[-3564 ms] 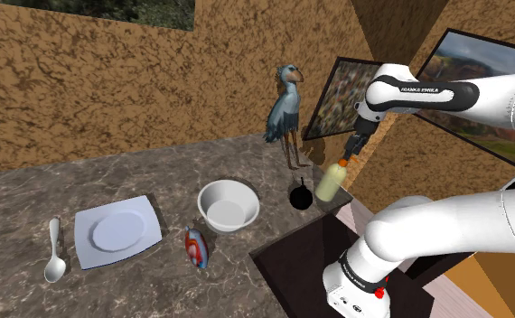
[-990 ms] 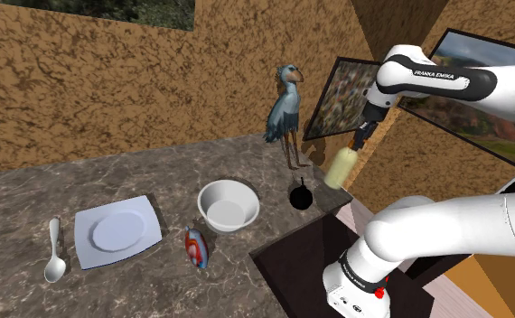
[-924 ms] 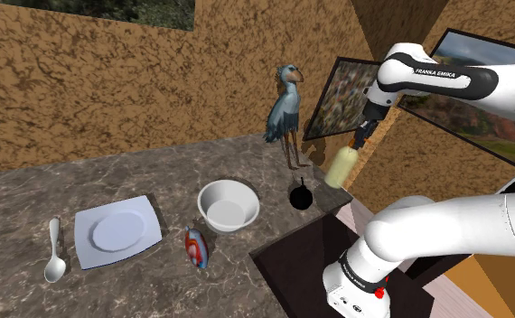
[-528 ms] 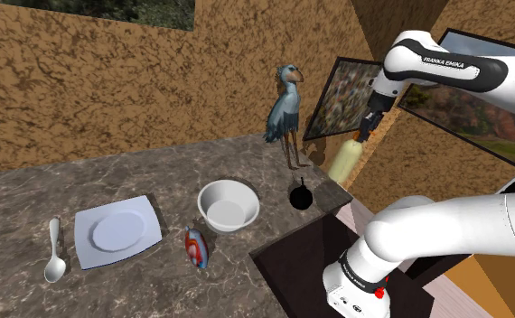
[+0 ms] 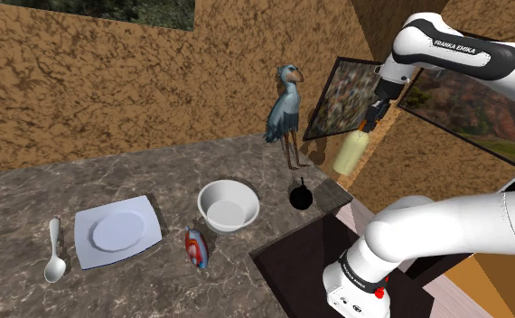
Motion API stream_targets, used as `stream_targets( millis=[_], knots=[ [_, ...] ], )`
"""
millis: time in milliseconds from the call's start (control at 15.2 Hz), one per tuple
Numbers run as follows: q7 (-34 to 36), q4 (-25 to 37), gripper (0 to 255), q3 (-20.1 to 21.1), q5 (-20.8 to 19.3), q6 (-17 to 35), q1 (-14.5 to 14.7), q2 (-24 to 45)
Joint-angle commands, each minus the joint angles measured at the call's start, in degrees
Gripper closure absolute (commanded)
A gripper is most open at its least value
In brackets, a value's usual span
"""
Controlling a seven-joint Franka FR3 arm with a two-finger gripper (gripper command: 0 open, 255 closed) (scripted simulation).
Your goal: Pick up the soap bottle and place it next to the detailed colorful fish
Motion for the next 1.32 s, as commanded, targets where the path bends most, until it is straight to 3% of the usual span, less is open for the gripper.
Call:
stream_targets(
  millis=[0, 1254],
  knots=[
    [-0.03, 1.70, 255, 0.33, 0.31, -1.41, 0.17, 0.32],
    [-1.85, 20.50, 255, 1.66, 2.37, -14.95, 1.48, 5.70]
  ],
)
